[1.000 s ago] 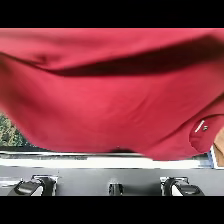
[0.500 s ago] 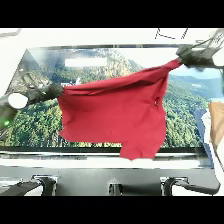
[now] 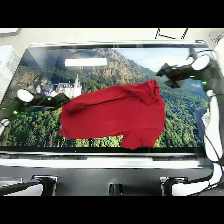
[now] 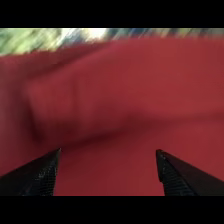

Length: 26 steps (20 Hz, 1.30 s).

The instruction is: Fold the clothes and pants, and hang the long-sleeved shirts on hangers.

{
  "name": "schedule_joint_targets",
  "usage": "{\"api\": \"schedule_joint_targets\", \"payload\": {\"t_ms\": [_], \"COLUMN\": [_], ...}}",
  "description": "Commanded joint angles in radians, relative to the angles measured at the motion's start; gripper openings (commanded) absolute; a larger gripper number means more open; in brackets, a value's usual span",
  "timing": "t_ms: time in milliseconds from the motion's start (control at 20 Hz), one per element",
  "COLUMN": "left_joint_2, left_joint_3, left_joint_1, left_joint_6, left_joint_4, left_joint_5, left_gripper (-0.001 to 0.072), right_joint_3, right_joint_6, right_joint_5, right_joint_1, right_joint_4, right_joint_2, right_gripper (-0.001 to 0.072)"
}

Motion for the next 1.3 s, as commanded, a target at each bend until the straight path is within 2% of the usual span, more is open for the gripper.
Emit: {"api": "schedule_joint_targets", "payload": {"t_ms": [0,50,100,200,300,400,550,850,900,950,1000,1050,1250], "left_joint_2": [-0.004,-0.004,-0.004,-0.004,-0.005,-0.006,-0.029,-0.083,-0.087,-0.086,-0.084,-0.081,-0.035], "left_joint_3": [0.055,0.033,-0.007,-0.138,-0.277,-0.376,-0.42,-0.42,-0.42,-0.42,-0.42,-0.419,-0.418], "left_joint_1": [0.234,0.308,0.36,0.42,0.433,0.43,0.427,0.357,0.342,0.33,0.32,0.317,0.321], "left_joint_6": [0.183,0.179,0.18,0.19,0.27,0.324,0.38,0.397,0.392,0.383,0.385,0.389,0.401], "left_joint_4": [-0.006,-0.007,-0.012,-0.068,-0.177,-0.267,-0.336,-0.362,-0.362,-0.362,-0.362,-0.362,-0.361], "left_joint_5": [-0.456,-0.495,-0.496,-0.439,-0.359,-0.264,-0.224,-0.193,-0.17,-0.152,-0.149,-0.151,-0.166], "left_gripper": [0.0649,0.0626,0.0529,0.0515,0.0514,0.0439,0.0439,0.0406,0.0333,0.0218,0.0071,0.0024,0.0023], "right_joint_3": [0.028,0.018,-0.001,-0.044,-0.084,-0.09,-0.09,-0.09,-0.09,-0.09,-0.09,-0.091,-0.213], "right_joint_6": [-0.12,-0.13,-0.149,-0.179,-0.193,-0.208,-0.211,-0.211,-0.211,-0.211,-0.211,-0.211,-0.211], "right_joint_5": [0.37,0.477,0.558,0.644,0.673,0.681,0.674,0.676,0.677,0.678,0.676,0.669,0.581], "right_joint_1": [-0.174,-0.226,-0.263,-0.283,-0.266,-0.241,-0.23,-0.231,-0.231,-0.231,-0.231,-0.231,-0.23], "right_joint_4": [-0.106,-0.14,-0.148,-0.148,-0.132,-0.126,-0.119,-0.118,-0.118,-0.117,-0.118,-0.125,-0.16], "right_joint_2": [0.04,0.046,0.051,0.064,0.08,0.088,0.092,0.092,0.092,0.092,0.092,0.092,0.09], "right_gripper": [0.0602,0.0599,0.0592,0.055,0.055,0.055,0.055,0.055,0.055,0.055,0.055,0.055,0.0534]}}
